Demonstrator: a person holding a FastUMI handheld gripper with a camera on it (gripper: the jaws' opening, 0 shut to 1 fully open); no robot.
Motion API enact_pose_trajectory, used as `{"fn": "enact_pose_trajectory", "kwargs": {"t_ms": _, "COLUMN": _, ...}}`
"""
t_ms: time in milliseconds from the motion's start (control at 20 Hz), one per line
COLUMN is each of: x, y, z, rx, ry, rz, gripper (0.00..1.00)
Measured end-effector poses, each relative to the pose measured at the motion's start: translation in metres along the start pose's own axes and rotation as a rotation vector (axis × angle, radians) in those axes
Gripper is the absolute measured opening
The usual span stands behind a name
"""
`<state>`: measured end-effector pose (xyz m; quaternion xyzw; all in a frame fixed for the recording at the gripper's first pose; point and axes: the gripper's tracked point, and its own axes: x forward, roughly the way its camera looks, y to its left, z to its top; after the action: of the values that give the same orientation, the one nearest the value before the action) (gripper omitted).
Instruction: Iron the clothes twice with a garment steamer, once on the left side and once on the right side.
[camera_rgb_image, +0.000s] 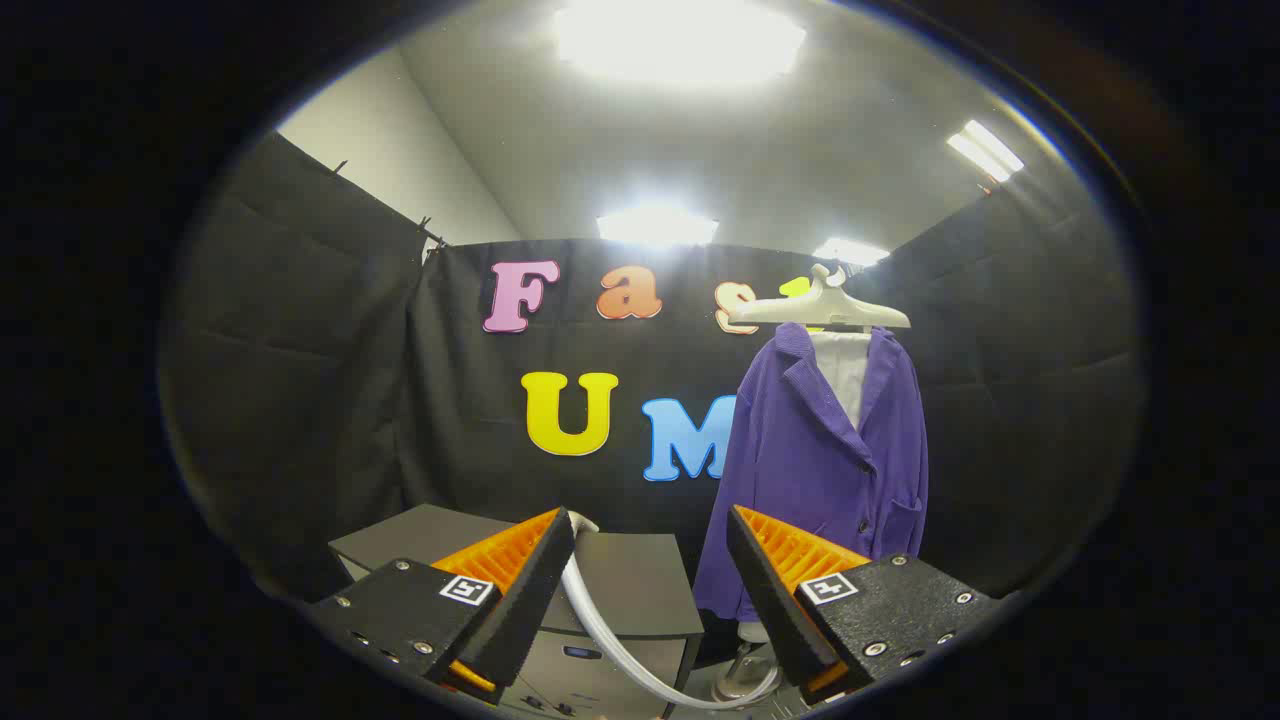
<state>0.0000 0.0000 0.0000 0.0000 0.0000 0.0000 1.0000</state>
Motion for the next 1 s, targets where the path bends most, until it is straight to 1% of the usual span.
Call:
{"fn": "enact_pose_trajectory", "kwargs": {"t_ms": 150, "x": -0.004, "y": 0.012, "z": -0.001, "rx": -0.007, "ry": -0.025, "rz": 0.007, "gripper": 0.95}}
{"fn": "enact_pose_trajectory", "kwargs": {"t_ms": 300, "x": -0.004, "y": 0.013, "z": -0.010, "rx": -0.030, "ry": -0.018, "rz": -0.017, "gripper": 0.95}}
{"fn": "enact_pose_trajectory", "kwargs": {"t_ms": 450, "x": -0.007, "y": 0.024, "z": -0.012, "rx": 0.000, "ry": -0.027, "rz": -0.002, "gripper": 0.95}}
{"fn": "enact_pose_trajectory", "kwargs": {"t_ms": 650, "x": -0.009, "y": 0.017, "z": -0.020, "rx": -0.033, "ry": -0.003, "rz": -0.008, "gripper": 0.95}}
{"fn": "enact_pose_trajectory", "kwargs": {"t_ms": 750, "x": -0.016, "y": 0.020, "z": -0.022, "rx": -0.049, "ry": 0.005, "rz": 0.007, "gripper": 0.95}}
{"fn": "enact_pose_trajectory", "kwargs": {"t_ms": 900, "x": -0.024, "y": 0.026, "z": -0.023, "rx": -0.058, "ry": 0.023, "rz": 0.058, "gripper": 0.95}}
{"fn": "enact_pose_trajectory", "kwargs": {"t_ms": 1000, "x": -0.027, "y": 0.022, "z": -0.018, "rx": -0.079, "ry": 0.030, "rz": 0.079, "gripper": 0.95}}
